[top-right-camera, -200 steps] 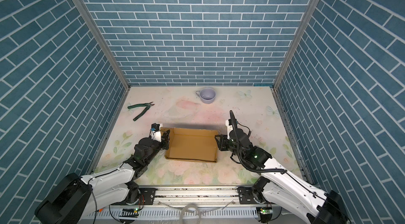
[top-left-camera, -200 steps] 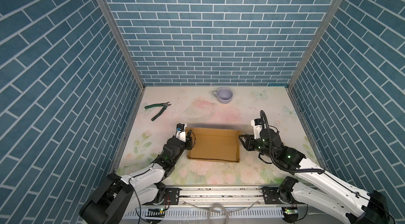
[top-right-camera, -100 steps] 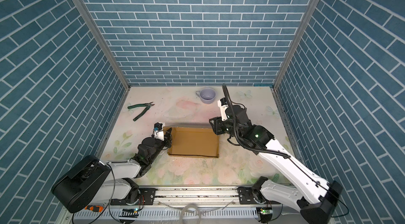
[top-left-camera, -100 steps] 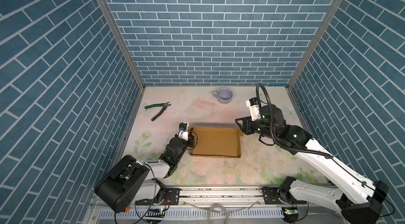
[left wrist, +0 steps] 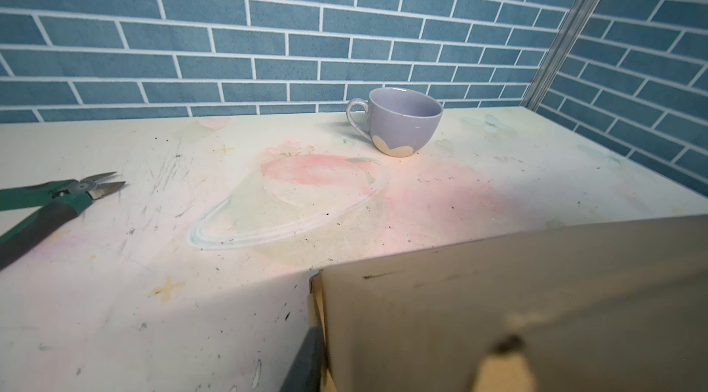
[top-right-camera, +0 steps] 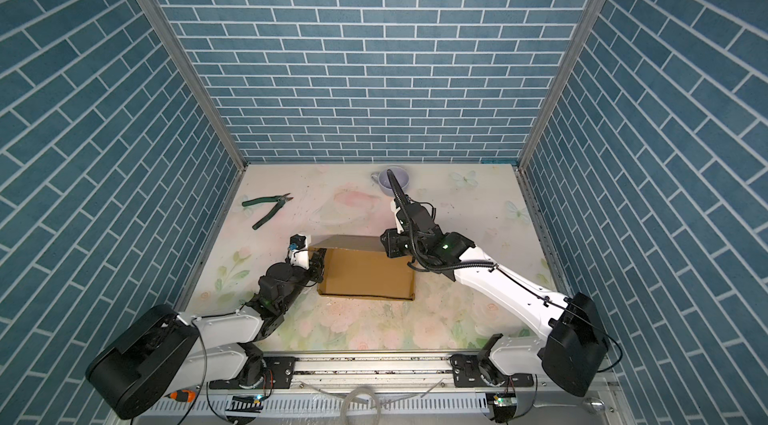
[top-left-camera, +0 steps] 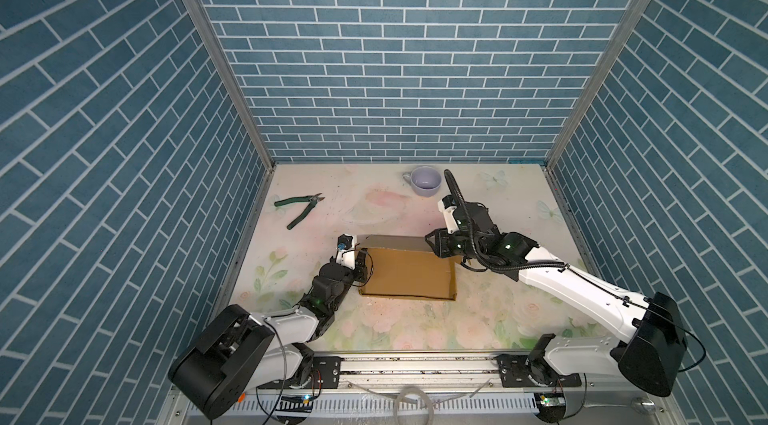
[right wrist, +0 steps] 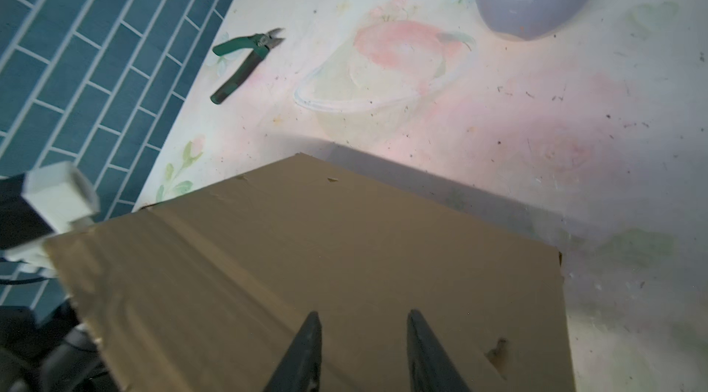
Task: Assemble paper box
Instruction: Close the paper box at the center of the table.
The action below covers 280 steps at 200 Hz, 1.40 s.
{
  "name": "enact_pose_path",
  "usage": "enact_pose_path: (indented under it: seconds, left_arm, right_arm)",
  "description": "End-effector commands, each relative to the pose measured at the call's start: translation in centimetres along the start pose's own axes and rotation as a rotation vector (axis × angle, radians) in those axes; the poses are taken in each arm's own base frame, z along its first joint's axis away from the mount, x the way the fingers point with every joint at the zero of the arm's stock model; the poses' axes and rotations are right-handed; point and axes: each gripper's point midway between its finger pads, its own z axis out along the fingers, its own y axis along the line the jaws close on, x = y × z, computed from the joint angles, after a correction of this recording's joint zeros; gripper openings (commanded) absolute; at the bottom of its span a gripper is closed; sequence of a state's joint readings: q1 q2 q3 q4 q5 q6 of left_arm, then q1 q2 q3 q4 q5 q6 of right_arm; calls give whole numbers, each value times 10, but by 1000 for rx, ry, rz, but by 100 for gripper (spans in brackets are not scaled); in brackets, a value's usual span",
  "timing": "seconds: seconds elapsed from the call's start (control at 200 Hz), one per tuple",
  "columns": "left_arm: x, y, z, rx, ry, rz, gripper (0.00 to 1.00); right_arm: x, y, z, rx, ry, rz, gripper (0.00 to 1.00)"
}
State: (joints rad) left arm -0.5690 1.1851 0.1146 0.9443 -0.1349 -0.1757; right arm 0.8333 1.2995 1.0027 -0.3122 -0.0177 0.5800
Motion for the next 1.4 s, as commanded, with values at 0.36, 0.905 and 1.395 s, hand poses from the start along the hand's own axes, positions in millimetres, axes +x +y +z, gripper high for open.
enact_pose_path:
  seconds: [0.36,0.905,1.395]
  left_arm:
    - [-28,2,-44,-11,27,-61,63]
    - [-101,-8,-81,21,-44,-81,66]
    - [-109,-32,-56,64,222,-10,90]
  right_arm:
    - [18,-18,22,52,-41,52,36]
    - [30,-24,42,74,5,42,36]
    - [49,-34,54,115,61,12,35]
